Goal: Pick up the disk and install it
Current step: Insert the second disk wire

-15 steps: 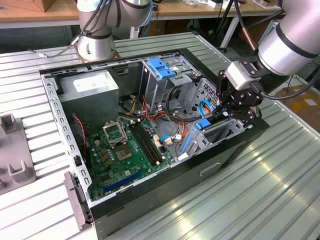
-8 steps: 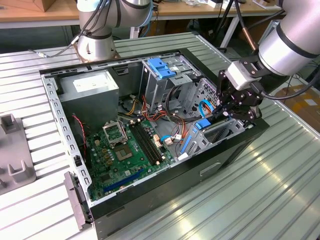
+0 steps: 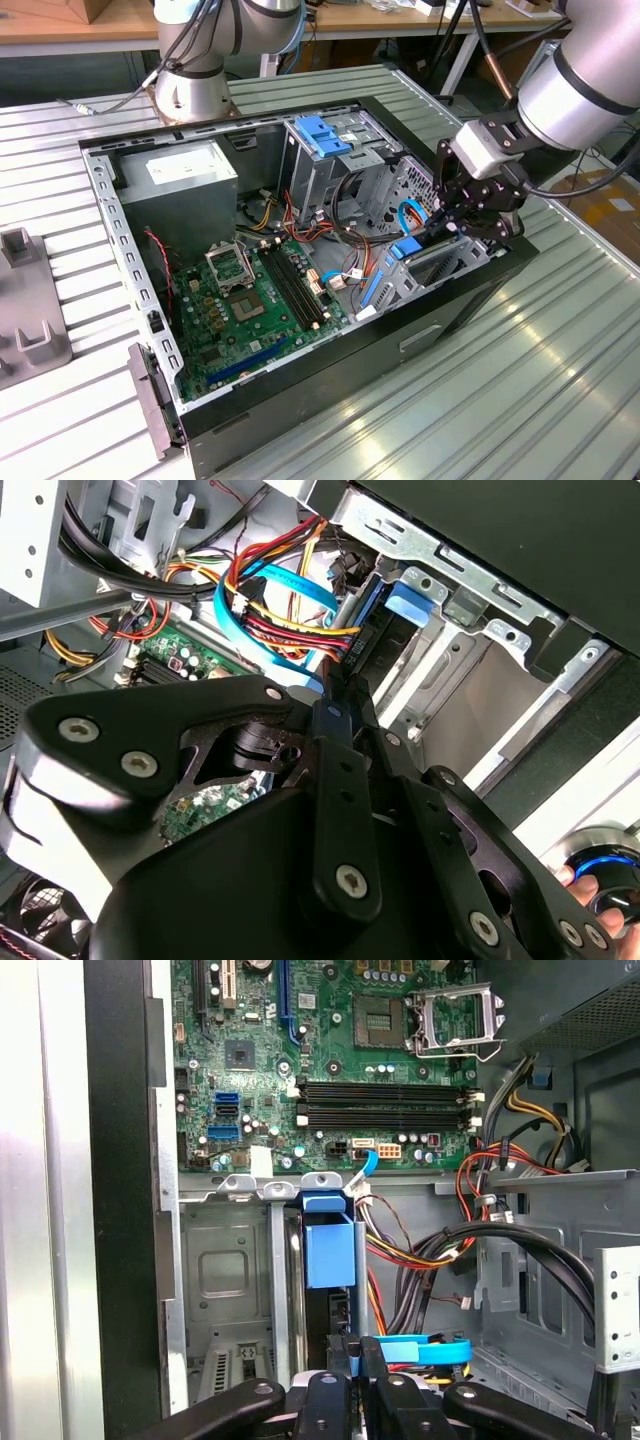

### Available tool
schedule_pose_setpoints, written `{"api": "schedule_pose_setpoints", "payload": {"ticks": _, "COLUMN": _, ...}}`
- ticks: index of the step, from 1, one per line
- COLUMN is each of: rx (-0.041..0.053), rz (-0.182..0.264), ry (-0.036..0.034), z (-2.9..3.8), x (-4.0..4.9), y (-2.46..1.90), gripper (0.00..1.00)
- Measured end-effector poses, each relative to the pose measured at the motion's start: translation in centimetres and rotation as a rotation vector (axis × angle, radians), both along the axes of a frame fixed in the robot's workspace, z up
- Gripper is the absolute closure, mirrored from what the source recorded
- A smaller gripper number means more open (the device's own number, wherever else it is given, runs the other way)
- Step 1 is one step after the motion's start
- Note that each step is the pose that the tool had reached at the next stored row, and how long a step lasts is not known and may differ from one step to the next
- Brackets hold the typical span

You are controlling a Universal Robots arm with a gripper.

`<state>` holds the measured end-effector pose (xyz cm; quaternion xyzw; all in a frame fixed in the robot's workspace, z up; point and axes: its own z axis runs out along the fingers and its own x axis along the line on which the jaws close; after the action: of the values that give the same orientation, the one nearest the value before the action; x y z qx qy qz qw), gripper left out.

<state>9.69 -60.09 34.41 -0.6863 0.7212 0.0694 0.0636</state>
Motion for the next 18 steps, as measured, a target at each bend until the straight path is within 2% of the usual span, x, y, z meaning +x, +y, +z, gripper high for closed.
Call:
{"api": "schedule_pose_setpoints", "payload": {"ticks": 13, "rx": 0.0041, "rz": 0.000, "ry": 0.0002, "z": -0.02, "x": 0.00, "y": 0.08, "gripper": 0.84}}
{"api": "schedule_pose_setpoints", "payload": {"ticks": 18, "rx": 0.0046, "rz": 0.000, "ry": 0.0003, "z": -0.08, "x": 0.00, "y": -0.19, "gripper": 0.84}}
